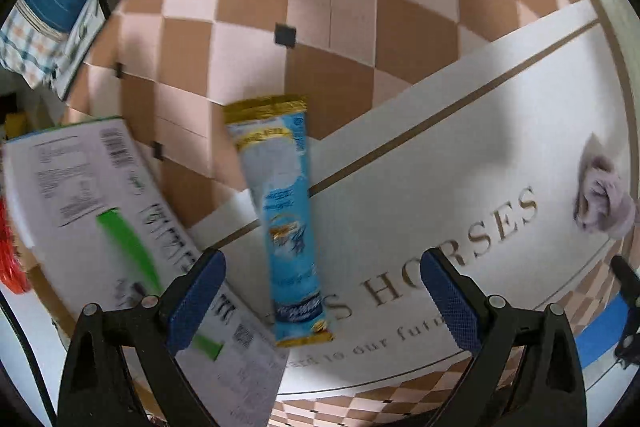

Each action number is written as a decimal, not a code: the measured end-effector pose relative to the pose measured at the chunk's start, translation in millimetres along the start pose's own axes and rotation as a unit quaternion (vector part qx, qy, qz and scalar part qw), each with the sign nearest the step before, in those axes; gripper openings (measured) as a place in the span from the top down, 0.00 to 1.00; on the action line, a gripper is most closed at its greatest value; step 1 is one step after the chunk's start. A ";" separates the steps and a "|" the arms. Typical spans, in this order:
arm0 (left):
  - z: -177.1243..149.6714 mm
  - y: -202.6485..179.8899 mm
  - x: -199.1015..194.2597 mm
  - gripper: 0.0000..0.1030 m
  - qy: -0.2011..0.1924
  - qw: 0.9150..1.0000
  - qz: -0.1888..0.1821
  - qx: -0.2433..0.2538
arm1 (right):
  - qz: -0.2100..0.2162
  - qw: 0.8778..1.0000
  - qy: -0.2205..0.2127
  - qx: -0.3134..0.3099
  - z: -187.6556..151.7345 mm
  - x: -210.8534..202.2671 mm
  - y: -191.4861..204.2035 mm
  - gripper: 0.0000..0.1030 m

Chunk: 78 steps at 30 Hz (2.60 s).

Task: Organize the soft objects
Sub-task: 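Grasp the blue tube with left tool while right tool grasps lilac plush, then lower tube and plush into the box and open both tools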

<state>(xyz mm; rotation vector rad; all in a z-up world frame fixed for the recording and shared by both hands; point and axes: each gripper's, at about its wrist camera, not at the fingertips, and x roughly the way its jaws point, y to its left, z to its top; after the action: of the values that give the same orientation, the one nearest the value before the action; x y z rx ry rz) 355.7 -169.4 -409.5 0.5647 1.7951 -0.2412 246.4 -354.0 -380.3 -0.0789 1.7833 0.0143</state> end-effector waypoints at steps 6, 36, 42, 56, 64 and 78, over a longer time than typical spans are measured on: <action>3.8 -8.4 25.2 0.33 0.029 1.000 -0.007 -0.008 | 0.018 0.999 0.011 -0.038 11.5 18.5 5.4 0.04; -100.2 -33.8 18.2 0.87 -0.068 0.993 -0.069 -0.073 | 0.129 0.986 0.024 0.106 -20.2 26.6 2.0 0.57; -154.5 -34.4 -25.5 0.88 -0.132 0.983 -0.102 -0.080 | 0.180 0.974 -0.025 0.133 -26.6 -19.1 17.2 0.57; -159.3 171.6 -123.5 0.88 -0.176 0.957 -0.157 -0.168 | 0.301 0.936 -0.105 0.148 -10.5 -155.3 166.9 0.57; -118.9 241.0 -80.6 0.88 -0.108 0.963 -0.175 -0.172 | 0.283 0.939 -0.083 0.175 15.5 -138.3 269.4 0.57; -88.6 244.4 -42.1 0.80 -0.059 0.972 -0.185 -0.134 | 0.219 0.950 -0.066 0.210 52.8 -94.9 297.9 0.47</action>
<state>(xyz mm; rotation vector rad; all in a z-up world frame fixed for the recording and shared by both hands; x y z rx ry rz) 409.7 69.6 -313.1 0.0192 1.7709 -0.2741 299.6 -49.8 -308.8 0.6130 1.6045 -0.0401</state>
